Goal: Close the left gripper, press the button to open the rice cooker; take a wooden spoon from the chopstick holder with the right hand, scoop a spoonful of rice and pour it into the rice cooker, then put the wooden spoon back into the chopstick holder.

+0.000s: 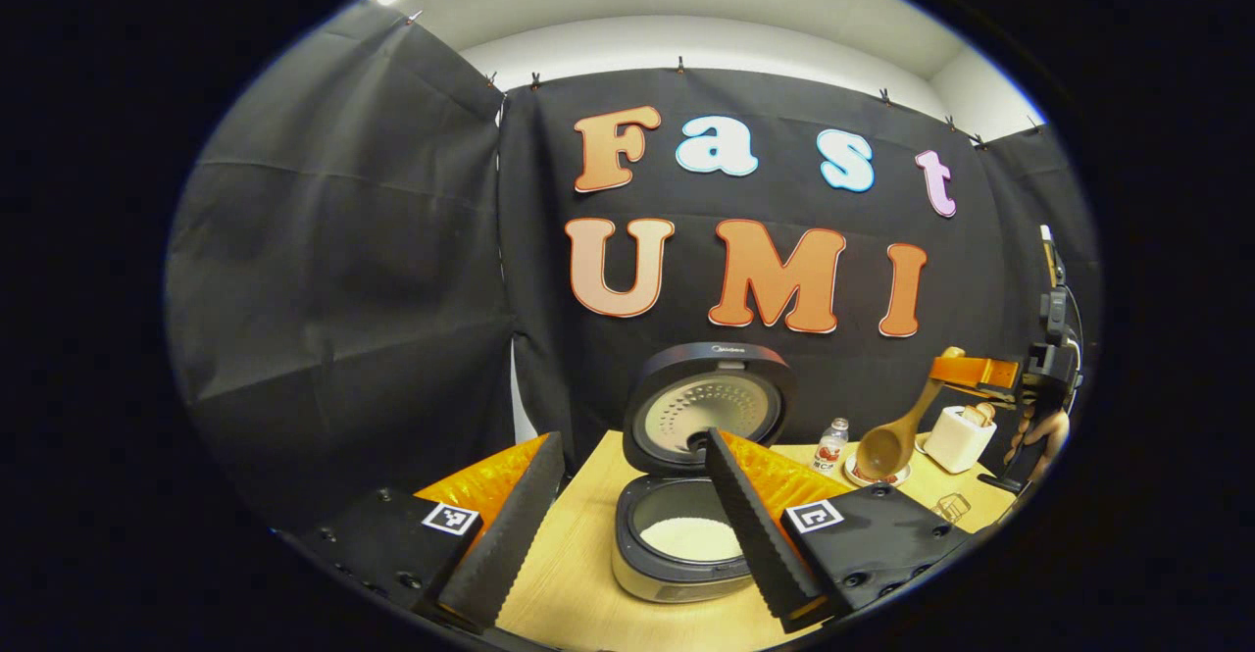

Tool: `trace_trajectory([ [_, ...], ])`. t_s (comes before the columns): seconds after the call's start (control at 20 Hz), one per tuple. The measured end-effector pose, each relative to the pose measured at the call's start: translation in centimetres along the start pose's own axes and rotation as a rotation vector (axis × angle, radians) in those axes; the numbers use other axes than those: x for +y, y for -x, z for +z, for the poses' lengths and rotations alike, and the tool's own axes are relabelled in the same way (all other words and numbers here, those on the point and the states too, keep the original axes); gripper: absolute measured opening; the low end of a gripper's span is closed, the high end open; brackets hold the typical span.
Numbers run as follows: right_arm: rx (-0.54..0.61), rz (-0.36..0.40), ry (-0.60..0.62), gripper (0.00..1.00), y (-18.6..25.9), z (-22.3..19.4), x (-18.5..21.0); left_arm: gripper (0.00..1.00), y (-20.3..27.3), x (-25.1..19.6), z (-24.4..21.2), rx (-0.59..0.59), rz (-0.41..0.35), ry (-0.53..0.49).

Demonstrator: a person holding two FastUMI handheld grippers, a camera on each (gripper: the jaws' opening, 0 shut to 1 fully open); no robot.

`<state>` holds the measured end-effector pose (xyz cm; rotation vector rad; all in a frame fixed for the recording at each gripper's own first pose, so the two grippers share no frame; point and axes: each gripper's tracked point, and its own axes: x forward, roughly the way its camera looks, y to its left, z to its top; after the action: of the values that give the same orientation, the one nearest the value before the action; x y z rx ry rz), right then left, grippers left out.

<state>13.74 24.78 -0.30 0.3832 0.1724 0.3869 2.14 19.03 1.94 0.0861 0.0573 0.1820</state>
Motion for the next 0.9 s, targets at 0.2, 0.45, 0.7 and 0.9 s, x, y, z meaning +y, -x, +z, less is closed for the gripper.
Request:
trace_trajectory([
  [0.2, -0.034, -0.101, -0.009, 0.18, 2.7, 2.4, -7.1, 0.94, -0.3, -2.2, 0.7, -0.015, 0.002, -0.003],
  [0.45, -0.042, -0.201, -0.013, 0.18, 5.7, 3.0, -14.1, 0.94, -0.7, -5.4, 1.5, -0.031, -0.005, 0.004],
  [0.7, -0.015, -0.266, -0.03, 0.18, 7.1, 1.2, -19.3, 0.97, -0.7, -7.5, 1.4, -0.029, 0.002, -0.008],
  [0.9, 0.032, -0.302, -0.028, 0.18, 7.4, -1.5, -22.6, 1.0, -0.5, -7.8, 1.6, -0.03, 0.042, -0.024],
])
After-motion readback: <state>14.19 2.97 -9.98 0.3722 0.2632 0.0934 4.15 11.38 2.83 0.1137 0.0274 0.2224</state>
